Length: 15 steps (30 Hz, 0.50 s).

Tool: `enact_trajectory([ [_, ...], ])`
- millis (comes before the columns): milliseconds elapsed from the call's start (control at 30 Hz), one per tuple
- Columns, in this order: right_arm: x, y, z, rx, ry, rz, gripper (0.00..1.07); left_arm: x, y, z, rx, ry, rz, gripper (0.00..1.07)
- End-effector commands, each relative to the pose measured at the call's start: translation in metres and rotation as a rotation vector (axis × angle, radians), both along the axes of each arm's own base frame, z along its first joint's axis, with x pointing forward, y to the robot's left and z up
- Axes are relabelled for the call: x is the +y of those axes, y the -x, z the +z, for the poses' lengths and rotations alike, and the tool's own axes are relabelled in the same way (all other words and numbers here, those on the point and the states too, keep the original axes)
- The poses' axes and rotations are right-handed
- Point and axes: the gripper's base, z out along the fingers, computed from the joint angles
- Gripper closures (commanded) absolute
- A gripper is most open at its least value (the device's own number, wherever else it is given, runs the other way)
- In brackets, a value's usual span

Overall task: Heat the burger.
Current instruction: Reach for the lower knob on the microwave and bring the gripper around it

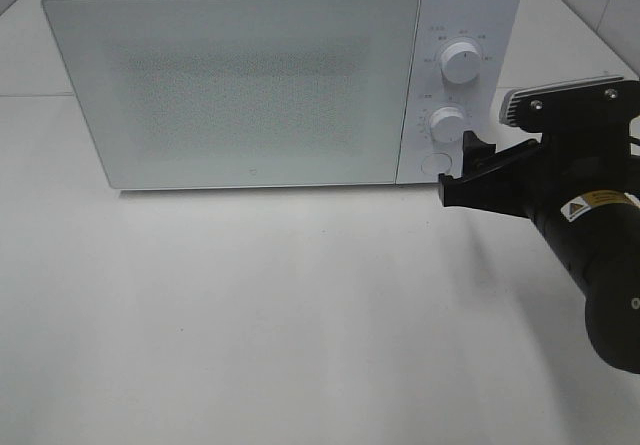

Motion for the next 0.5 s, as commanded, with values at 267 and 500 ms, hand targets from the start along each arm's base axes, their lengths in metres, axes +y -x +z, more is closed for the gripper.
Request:
enact_trajectory([
  [267, 0.015, -0.019, -0.007, -0.018, -0.018, 0.016, 0.31, 0.000, 0.002, 0.000, -0.032, 0.004, 0.005, 0.06],
  [500, 0.021, -0.036, -0.016, -0.004, -0.055, 0.033, 0.31, 0.000, 0.002, 0.000, -0.032, 0.004, 0.005, 0.06],
])
